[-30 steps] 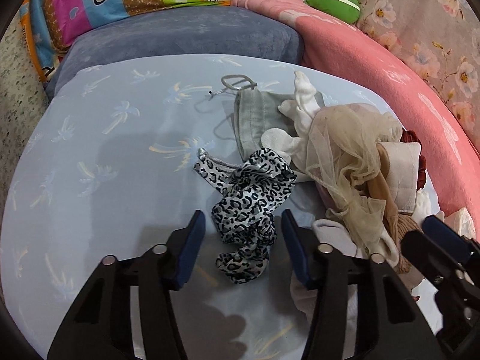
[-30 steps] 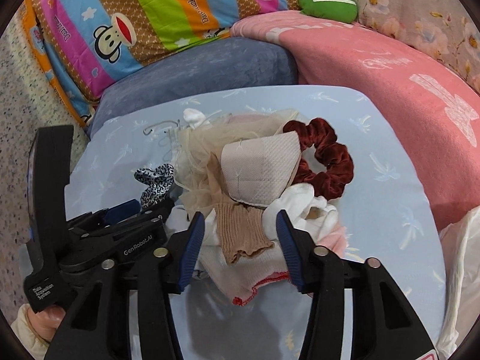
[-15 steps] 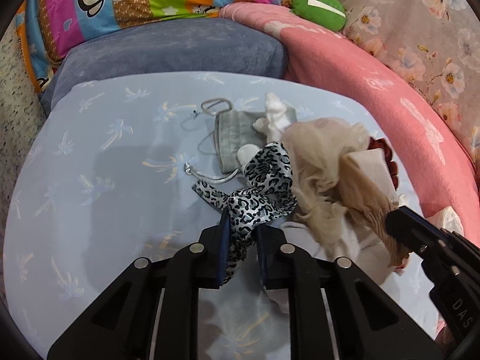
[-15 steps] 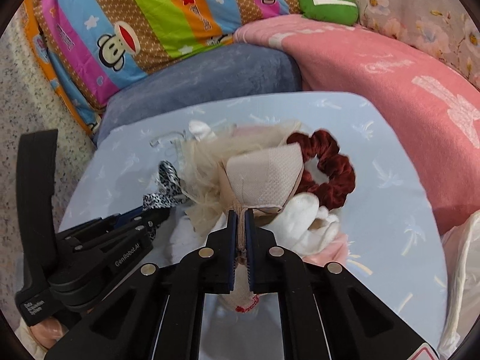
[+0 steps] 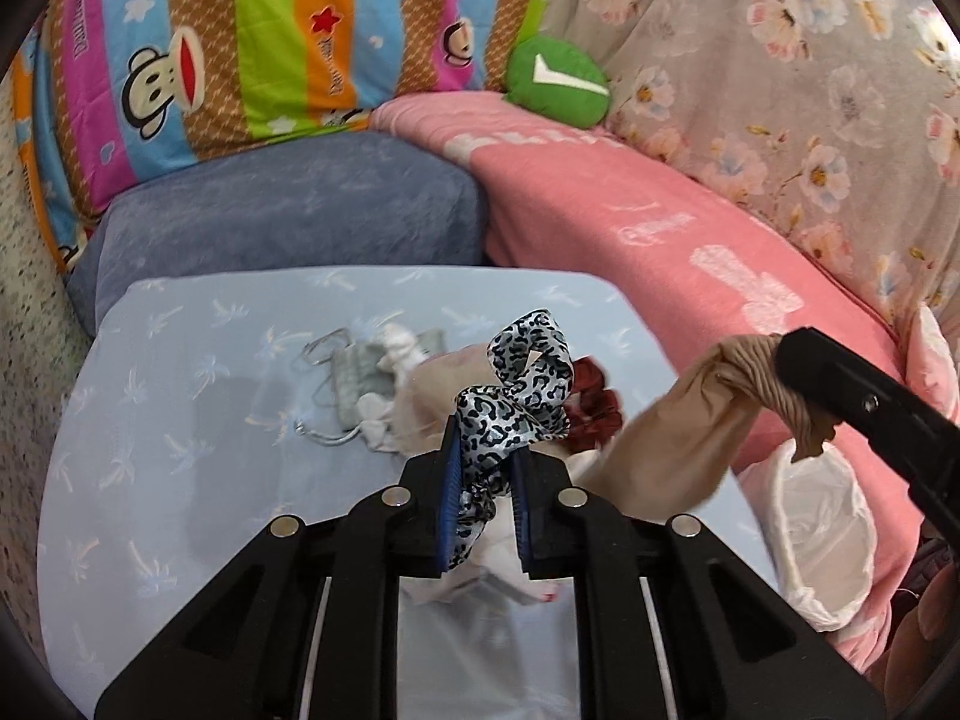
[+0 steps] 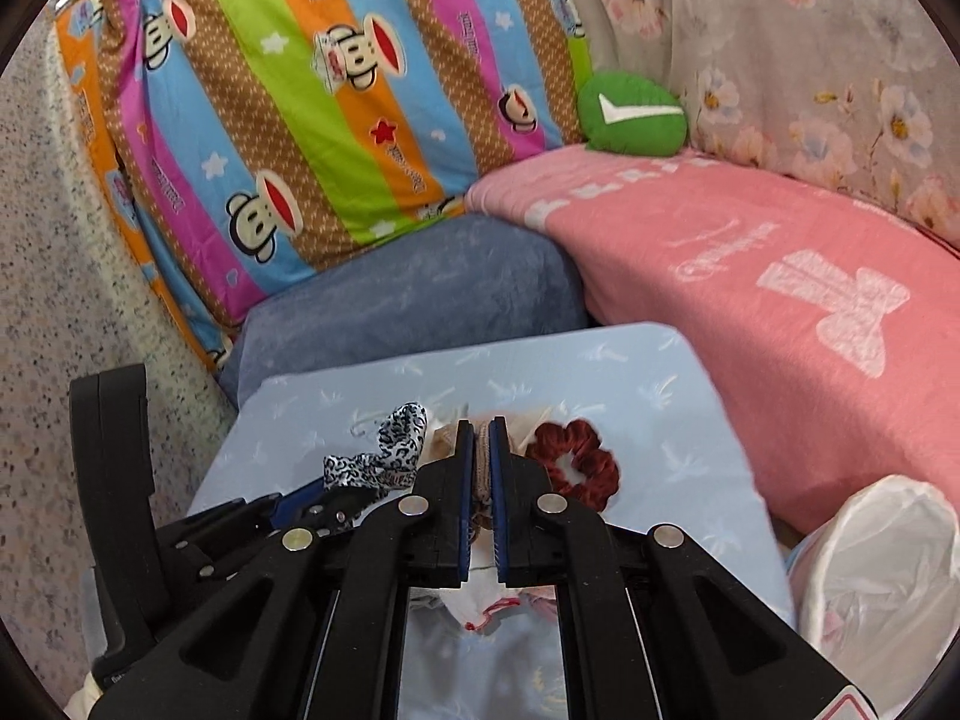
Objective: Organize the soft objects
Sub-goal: 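Carry both items over the white bin and open both grippers to drop them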
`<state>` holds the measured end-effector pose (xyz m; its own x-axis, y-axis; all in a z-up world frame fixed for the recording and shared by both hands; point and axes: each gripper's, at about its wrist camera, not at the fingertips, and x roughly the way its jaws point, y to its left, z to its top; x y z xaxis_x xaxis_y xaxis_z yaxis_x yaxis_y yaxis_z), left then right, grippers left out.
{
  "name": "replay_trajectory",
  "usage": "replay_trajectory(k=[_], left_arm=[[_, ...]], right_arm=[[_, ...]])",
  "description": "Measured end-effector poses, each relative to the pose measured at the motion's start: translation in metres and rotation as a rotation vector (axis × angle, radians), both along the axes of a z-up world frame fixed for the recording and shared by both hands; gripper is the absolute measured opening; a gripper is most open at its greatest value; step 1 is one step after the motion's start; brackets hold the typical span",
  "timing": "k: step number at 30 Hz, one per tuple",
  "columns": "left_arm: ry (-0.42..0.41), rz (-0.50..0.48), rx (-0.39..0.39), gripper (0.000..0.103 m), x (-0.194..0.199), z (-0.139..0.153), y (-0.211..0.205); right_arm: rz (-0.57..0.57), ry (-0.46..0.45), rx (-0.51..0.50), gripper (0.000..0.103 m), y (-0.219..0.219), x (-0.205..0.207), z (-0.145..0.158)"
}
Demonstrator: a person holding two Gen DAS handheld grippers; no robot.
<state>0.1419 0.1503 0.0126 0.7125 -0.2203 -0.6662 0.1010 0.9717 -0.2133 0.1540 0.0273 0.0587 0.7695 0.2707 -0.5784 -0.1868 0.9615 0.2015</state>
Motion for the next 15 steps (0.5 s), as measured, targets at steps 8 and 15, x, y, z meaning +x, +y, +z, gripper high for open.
replay_trajectory(k=[8, 15], left_arm=[[-0.062, -0.084, -0.005, 0.015, -0.019, 0.029, -0.048], [-0.08, -0.174, -0.003, 0.015, -0.035, 0.04, -0.1]], right_arm=[[-0.08, -0.076, 0.018, 0.005, -0.051, -0.034, 0.038], [-0.182, -0.107, 0.034, 0.005, -0.117, -0.065, 0.054]])
